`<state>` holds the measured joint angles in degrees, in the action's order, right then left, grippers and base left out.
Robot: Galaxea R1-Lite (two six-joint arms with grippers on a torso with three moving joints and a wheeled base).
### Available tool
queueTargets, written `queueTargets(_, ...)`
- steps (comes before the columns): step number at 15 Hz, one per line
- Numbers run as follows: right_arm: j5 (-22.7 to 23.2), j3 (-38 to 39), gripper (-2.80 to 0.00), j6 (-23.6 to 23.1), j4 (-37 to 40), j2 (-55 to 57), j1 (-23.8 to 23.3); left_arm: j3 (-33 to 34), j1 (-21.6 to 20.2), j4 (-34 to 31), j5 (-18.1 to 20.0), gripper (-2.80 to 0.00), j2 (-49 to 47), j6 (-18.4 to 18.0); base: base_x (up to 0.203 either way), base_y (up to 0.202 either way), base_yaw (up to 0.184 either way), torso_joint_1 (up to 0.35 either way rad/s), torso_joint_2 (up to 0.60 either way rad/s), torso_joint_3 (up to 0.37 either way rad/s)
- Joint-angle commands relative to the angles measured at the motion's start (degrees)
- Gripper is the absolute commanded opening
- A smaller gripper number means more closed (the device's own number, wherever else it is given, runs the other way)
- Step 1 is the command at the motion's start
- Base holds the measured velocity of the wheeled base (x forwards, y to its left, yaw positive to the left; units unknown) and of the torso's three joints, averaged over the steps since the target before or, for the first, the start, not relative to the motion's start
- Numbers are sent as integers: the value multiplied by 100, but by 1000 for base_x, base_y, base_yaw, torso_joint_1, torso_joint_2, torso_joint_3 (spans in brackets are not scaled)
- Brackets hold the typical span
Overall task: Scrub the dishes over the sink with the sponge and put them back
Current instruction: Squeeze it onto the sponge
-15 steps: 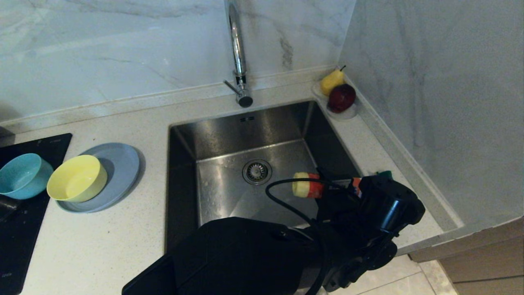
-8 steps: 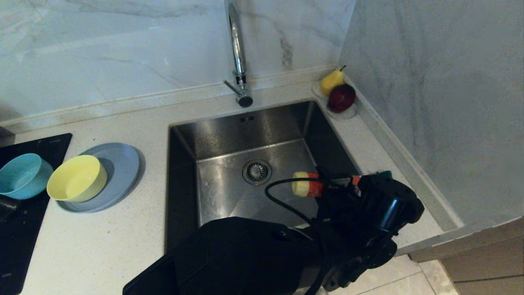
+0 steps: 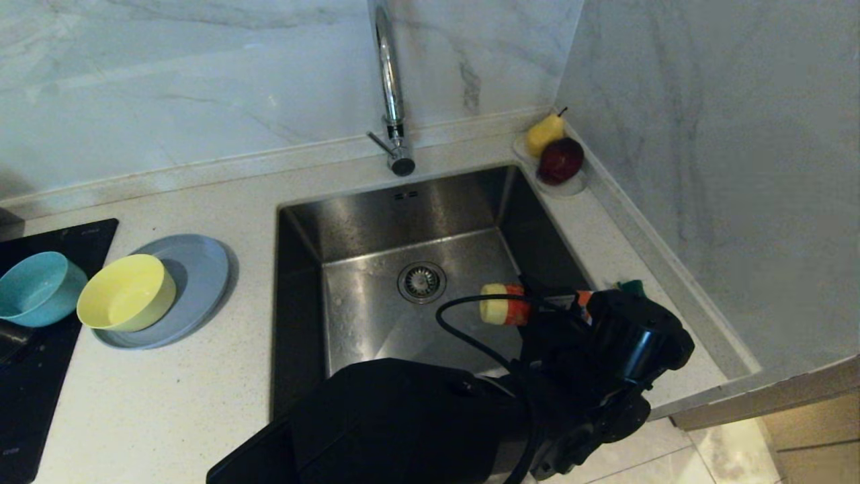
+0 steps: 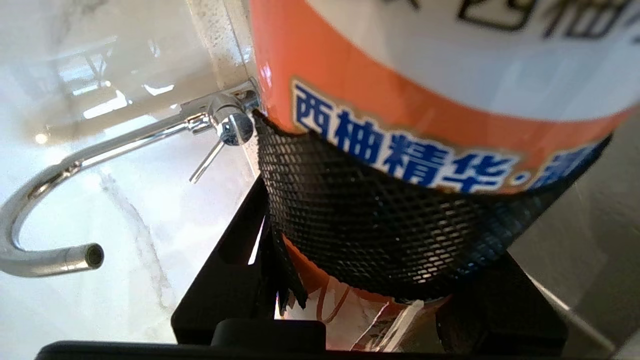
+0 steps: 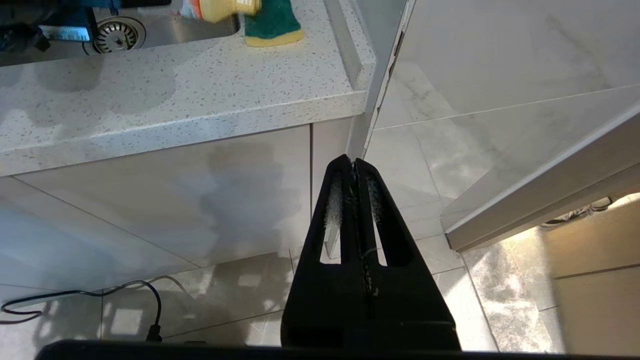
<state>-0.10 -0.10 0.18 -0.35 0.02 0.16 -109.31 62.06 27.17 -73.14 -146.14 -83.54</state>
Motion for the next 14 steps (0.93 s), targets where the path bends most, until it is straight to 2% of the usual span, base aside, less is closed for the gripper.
queueTargets(1, 1, 1, -280, -1, -9, -11, 2, 4, -1, -70, -42, -280, -11, -39, 0, 0, 0, 0, 0, 0)
queueTargets(9, 1, 1, -280, -1, -4, -11, 2, -2, -1, 493, -28, -280, 279, 91, 0, 0, 0, 0, 0, 0)
queueTargets(14, 1, 1, -280, -1, 0, -11, 2, -11, -1, 691, 98, -280, 470, 583, 0, 0, 0, 0, 0, 0)
